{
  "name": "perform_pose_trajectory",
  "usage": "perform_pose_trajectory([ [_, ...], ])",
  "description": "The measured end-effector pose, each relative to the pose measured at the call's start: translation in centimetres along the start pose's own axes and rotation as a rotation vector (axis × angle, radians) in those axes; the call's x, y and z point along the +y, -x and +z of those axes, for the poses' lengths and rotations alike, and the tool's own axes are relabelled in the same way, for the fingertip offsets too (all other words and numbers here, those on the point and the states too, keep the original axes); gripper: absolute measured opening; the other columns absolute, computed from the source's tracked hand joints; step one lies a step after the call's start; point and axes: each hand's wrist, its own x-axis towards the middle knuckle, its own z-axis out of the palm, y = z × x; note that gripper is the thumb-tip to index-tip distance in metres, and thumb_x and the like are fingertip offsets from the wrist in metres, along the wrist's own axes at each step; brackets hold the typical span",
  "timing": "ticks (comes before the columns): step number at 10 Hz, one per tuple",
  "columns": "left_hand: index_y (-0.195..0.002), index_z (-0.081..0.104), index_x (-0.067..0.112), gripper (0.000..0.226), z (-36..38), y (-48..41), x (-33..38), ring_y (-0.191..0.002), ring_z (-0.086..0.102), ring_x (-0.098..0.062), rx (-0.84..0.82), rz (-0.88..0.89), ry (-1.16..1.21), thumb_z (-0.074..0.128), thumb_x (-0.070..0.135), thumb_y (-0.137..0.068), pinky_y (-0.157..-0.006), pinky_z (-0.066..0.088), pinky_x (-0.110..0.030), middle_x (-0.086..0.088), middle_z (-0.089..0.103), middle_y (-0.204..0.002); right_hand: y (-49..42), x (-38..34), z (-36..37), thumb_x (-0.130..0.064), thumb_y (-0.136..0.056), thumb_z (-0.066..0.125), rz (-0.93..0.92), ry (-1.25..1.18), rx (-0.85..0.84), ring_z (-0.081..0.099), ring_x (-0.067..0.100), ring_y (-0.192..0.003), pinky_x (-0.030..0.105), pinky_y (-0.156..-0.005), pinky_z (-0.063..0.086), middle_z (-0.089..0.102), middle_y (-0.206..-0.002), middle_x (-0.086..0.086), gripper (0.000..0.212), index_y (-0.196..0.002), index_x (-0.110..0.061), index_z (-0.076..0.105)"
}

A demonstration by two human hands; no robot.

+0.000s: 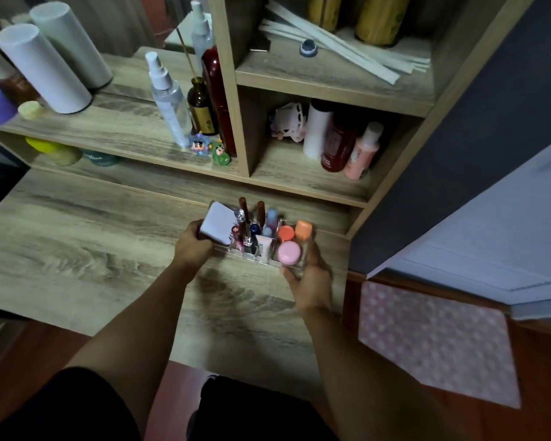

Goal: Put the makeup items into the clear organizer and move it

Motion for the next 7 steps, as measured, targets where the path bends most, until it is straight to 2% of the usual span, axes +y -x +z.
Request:
perform_pose_trajectory([
  [1, -0.128, 0.044, 0.011, 0.057, 0.0, 0.5, 0.2, -0.108, 0.059, -0.034, -0.024, 0.016, -0.047, 0.057, -0.007, -0.075, -0.095, 0.051, -0.050, -0.017, 0.061, -0.119, 0.0, 0.0, -0.3, -0.023, -0.081, 0.069, -0.011, 0.019, -0.036, 0.054, 0.028, -0.117, 0.040, -0.095, 0.050, 0.052, -0.136, 0.011, 0.090, -0.147, -0.023, 0.008],
  [2, -0.122, 0.041, 0.008, 0.051, 0.2, 2.1, 0.4, -0.108, 0.059, -0.033, -0.017, 0.069, -0.053, 0.061, -0.003, -0.076, -0.090, 0.049, -0.042, -0.012, 0.060, -0.114, 0.6, -0.4, -0.8, -0.026, -0.081, 0.071, 0.010, 0.069, -0.134, 0.046, 0.033, -0.126, 0.044, -0.100, 0.047, 0.039, -0.148, 0.013, 0.100, -0.147, -0.020, -0.004],
  [3, -0.126, 0.039, 0.010, 0.055, 0.3, 3.6, 0.3, -0.110, 0.058, -0.033, -0.024, 0.113, -0.056, 0.060, -0.001, -0.076, -0.096, 0.049, -0.047, -0.012, 0.060, -0.115, 1.4, -0.9, -1.2, -0.030, -0.082, 0.069, 0.024, 0.090, -0.151, 0.038, 0.035, -0.134, 0.045, -0.106, 0.042, 0.023, -0.156, 0.013, 0.102, -0.147, -0.018, -0.008],
  [4, -0.124, 0.042, 0.012, 0.054, 0.2, 5.8, 0.1, -0.105, 0.059, -0.037, -0.005, 0.186, -0.125, 0.053, -0.005, -0.074, -0.093, 0.050, -0.050, -0.017, 0.061, -0.110, 2.8, -1.8, -1.4, -0.035, -0.087, 0.062, 0.039, 0.131, -0.168, 0.017, 0.031, -0.144, 0.041, -0.115, 0.029, 0.006, -0.159, 0.014, 0.095, -0.147, -0.011, -0.007],
  [5, -0.126, 0.041, 0.007, 0.055, -0.2, 7.5, 0.0, -0.108, 0.057, -0.039, -0.001, 0.216, -0.243, 0.054, -0.003, -0.074, -0.094, 0.049, -0.047, -0.022, 0.061, -0.115, 4.6, -2.5, -1.5, -0.040, -0.092, 0.052, 0.039, 0.195, -0.187, 0.006, 0.030, -0.146, 0.043, -0.118, 0.020, 0.002, -0.159, 0.015, 0.083, -0.147, -0.008, -0.002],
  [6, -0.136, 0.030, -0.004, 0.060, -1.2, 9.7, -0.1, -0.126, 0.043, -0.041, -0.050, 0.283, -0.503, 0.056, 0.011, -0.083, -0.107, 0.036, -0.045, -0.027, 0.046, -0.136, 7.7, -3.7, -2.1, -0.046, -0.097, 0.034, -0.001, 0.314, -0.183, 0.002, 0.030, -0.146, 0.047, -0.119, 0.012, -0.001, -0.159, 0.013, 0.070, -0.148, -0.009, 0.003],
  [7, -0.142, 0.017, -0.006, 0.065, -2.0, 11.5, 0.2, -0.140, 0.023, -0.040, -0.117, 0.325, -0.603, 0.047, 0.023, -0.092, -0.116, 0.022, -0.044, -0.028, 0.024, -0.151, 9.4, -4.1, -3.1, -0.048, -0.098, 0.026, -0.050, 0.350, -0.169, 0.003, 0.031, -0.146, 0.048, -0.119, 0.009, 0.001, -0.159, 0.012, 0.067, -0.148, -0.009, 0.004],
])
